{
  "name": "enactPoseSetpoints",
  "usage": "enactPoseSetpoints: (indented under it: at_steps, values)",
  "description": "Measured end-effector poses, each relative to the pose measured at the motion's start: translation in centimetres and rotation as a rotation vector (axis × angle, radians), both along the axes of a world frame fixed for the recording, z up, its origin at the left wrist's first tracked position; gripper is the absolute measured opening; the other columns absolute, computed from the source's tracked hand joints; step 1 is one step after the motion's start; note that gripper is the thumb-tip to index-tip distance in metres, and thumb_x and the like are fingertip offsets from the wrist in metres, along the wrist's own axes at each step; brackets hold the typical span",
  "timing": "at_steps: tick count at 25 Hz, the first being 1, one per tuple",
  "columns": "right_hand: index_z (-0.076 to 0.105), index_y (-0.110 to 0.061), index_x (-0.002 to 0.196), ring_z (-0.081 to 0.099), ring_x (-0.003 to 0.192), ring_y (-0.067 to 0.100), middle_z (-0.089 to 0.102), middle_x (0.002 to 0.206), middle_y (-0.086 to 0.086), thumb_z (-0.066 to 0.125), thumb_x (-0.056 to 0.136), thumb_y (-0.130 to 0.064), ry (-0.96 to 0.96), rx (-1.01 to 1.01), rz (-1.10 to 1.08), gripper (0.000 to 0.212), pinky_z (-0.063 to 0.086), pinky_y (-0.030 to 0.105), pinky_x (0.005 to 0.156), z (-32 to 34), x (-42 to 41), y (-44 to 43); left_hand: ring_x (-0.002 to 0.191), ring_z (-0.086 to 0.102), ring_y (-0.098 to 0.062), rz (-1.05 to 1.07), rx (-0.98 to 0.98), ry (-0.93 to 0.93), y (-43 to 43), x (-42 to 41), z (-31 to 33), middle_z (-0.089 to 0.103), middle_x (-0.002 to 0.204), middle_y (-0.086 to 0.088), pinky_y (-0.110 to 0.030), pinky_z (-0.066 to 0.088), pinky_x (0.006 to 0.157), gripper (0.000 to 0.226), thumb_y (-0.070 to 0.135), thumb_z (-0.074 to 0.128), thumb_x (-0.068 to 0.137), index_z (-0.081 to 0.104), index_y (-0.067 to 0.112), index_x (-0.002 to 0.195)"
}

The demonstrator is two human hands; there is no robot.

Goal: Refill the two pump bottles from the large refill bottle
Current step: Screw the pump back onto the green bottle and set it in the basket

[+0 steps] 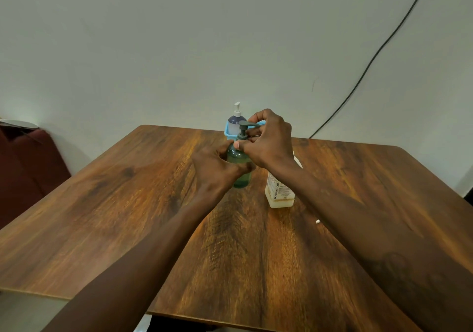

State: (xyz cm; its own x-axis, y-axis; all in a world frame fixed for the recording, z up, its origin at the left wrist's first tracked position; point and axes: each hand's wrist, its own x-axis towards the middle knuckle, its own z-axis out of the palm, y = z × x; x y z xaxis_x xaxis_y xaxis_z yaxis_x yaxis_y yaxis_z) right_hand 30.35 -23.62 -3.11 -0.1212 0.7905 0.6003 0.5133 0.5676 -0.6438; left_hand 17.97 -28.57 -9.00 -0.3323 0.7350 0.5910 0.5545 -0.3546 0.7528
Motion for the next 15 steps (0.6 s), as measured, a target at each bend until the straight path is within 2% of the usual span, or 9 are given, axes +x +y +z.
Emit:
enactPoseSetpoints:
  at_steps: [1, 4, 7, 9, 10, 13, 15]
  values:
    - [0.064, -0.017, 0.101, 0.067, 0.08, 0.005, 0.066, 0.088, -0.012, 0.097, 0.06, -0.028, 0.007, 0.003, -0.018, 0.054, 0.045, 0.003, 0.066, 0.1, 0.1, -0.1, 0.075, 0.061, 0.025, -0.002, -0.003, -0.004, 0.2, 0.2, 0.0, 0.065, 0.09, 0.024, -0.003, 0.049, 0.063, 0.053, 0.022, 0.093, 0.066, 0.075, 0.018, 0.117]
    - [0.063, -0.017, 0.092, 0.071, 0.08, 0.01, 0.072, 0.088, -0.007, 0.096, 0.062, -0.029, 0.039, 0.036, -0.031, 0.046, 0.056, 0.018, 0.069, -0.3, 0.1, -0.1, 0.07, 0.059, 0.025, 0.009, 0.0, 0.012, 0.6, 0.4, 0.2, 0.065, 0.089, 0.023, -0.002, 0.048, 0.061, 0.053, 0.021, 0.092, 0.067, 0.075, 0.016, 0.117]
    - [0.058, -0.014, 0.089, 0.067, 0.074, 0.008, 0.066, 0.082, -0.008, 0.09, 0.073, -0.016, -0.001, 0.141, 0.001, 0.036, 0.045, 0.002, 0.06, -0.9, 0.0, -0.2, 0.068, 0.061, 0.016, 0.059, 0.003, 0.05, 1.2, 0.2, 0.6, 0.076, 0.098, 0.008, -0.005, 0.051, 0.059, 0.061, 0.03, 0.091, 0.066, 0.073, 0.013, 0.121]
    - [0.059, -0.014, 0.089, 0.065, 0.073, 0.007, 0.066, 0.082, -0.008, 0.088, 0.075, -0.014, -0.006, 0.162, 0.025, 0.032, 0.044, 0.0, 0.06, -0.6, 0.1, 0.0, 0.073, 0.066, 0.007, 0.078, -0.005, 0.07, 1.7, -0.1, 0.8, 0.079, 0.101, 0.001, -0.008, 0.054, 0.059, 0.063, 0.037, 0.091, 0.064, 0.075, 0.013, 0.12]
    - [0.06, -0.014, 0.09, 0.067, 0.075, 0.008, 0.068, 0.084, -0.007, 0.088, 0.074, -0.015, -0.001, 0.153, 0.041, 0.032, 0.048, 0.003, 0.065, -0.5, 0.1, 0.3, 0.075, 0.069, 0.003, 0.072, -0.012, 0.072, 1.8, -0.2, 0.9, 0.079, 0.1, 0.001, -0.011, 0.056, 0.06, 0.061, 0.038, 0.091, 0.064, 0.076, 0.014, 0.118]
    - [0.064, -0.015, 0.092, 0.073, 0.081, 0.01, 0.074, 0.09, -0.003, 0.092, 0.071, -0.021, 0.017, 0.113, 0.076, 0.035, 0.063, 0.024, 0.073, -0.4, 0.5, 1.5, 0.08, 0.072, 0.002, 0.031, -0.021, 0.062, 2.3, -0.6, 0.9, 0.08, 0.097, 0.003, -0.019, 0.061, 0.063, 0.059, 0.039, 0.093, 0.062, 0.078, 0.018, 0.115]
    - [0.065, -0.015, 0.1, 0.075, 0.082, 0.007, 0.076, 0.094, -0.002, 0.094, 0.068, -0.025, 0.062, 0.066, 0.128, 0.044, 0.063, 0.023, 0.073, -0.2, 1.0, 2.3, 0.082, 0.073, 0.001, 0.012, -0.017, 0.059, 2.9, -0.9, 1.0, 0.079, 0.099, 0.005, -0.023, 0.063, 0.064, 0.062, 0.044, 0.092, 0.06, 0.077, 0.019, 0.115]
